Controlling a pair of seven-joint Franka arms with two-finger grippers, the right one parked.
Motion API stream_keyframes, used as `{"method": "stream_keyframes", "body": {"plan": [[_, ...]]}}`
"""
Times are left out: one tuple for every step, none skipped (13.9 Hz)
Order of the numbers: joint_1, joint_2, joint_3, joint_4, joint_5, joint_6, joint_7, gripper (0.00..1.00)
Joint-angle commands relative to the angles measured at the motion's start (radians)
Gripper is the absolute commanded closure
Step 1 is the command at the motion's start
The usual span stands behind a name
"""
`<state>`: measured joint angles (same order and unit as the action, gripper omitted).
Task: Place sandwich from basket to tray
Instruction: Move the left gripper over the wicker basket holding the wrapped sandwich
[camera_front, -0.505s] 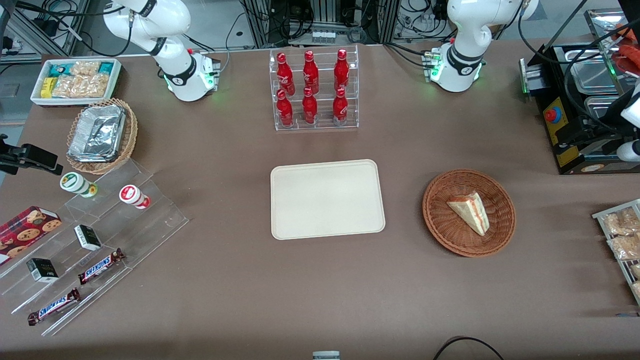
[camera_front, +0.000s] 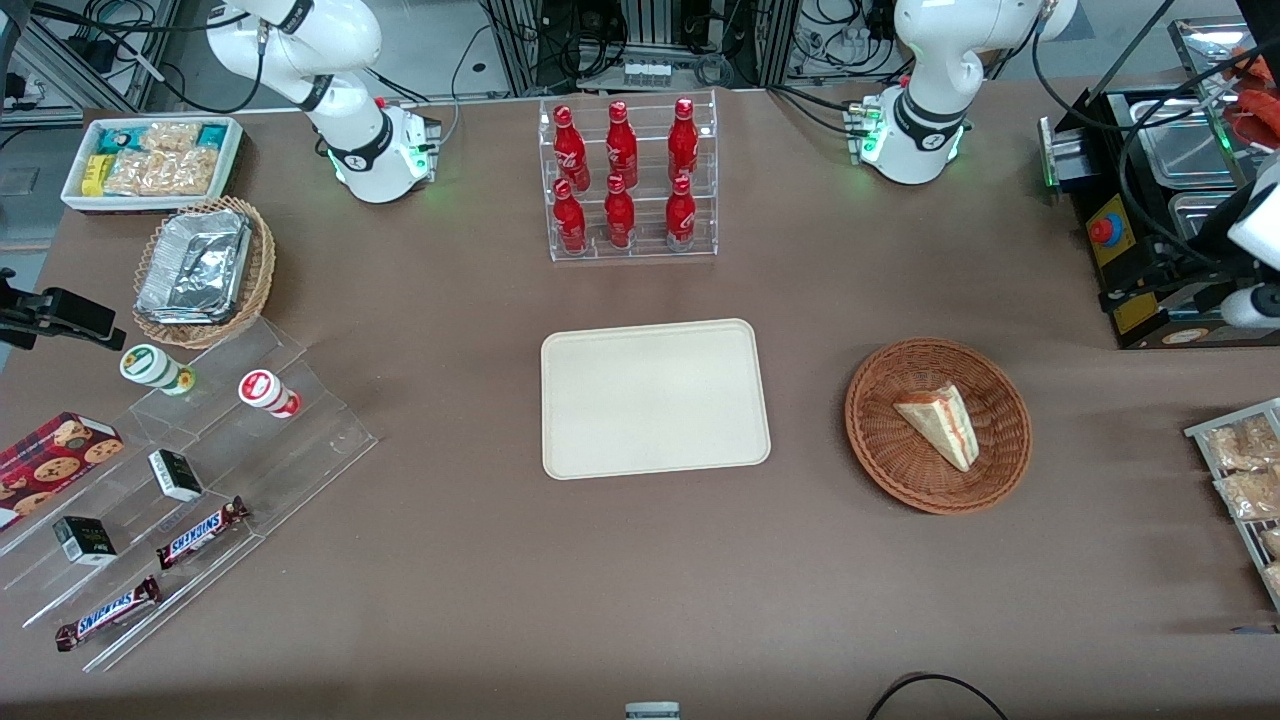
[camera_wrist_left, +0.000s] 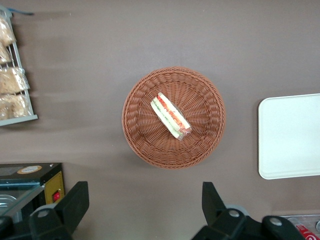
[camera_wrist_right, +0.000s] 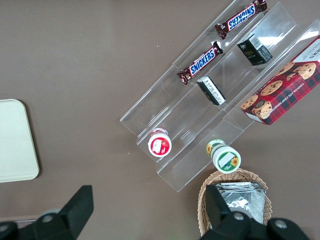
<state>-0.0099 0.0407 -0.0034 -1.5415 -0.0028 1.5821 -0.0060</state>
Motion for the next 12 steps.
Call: {"method": "stream_keyframes", "body": {"plan": [[-0.007, 0.021, -0.006, -0.105, 0.007, 0.140, -0.087, 0.00], [-0.010, 0.018, -0.012, -0.162, 0.007, 0.203, -0.139, 0.00], [-0.010, 0.013, -0.029, -0.217, 0.010, 0.269, -0.202, 0.00], [-0.009, 0.010, -0.038, -0.270, 0.010, 0.323, -0.298, 0.00], [-0.010, 0.001, -0.039, -0.325, 0.010, 0.381, -0.381, 0.00], [-0.012, -0.007, -0.043, -0.382, 0.010, 0.445, -0.443, 0.00], [-0.012, -0.022, -0.056, -0.452, 0.010, 0.522, -0.522, 0.00], [-0.012, -0.039, -0.058, -0.526, 0.010, 0.603, -0.590, 0.00], [-0.012, -0.059, -0.059, -0.593, 0.010, 0.666, -0.620, 0.00], [-0.012, -0.065, -0.067, -0.641, 0.010, 0.712, -0.637, 0.00], [-0.012, -0.064, -0.073, -0.667, 0.012, 0.743, -0.667, 0.00], [-0.012, -0.056, -0.081, -0.695, 0.012, 0.778, -0.695, 0.00]]}}
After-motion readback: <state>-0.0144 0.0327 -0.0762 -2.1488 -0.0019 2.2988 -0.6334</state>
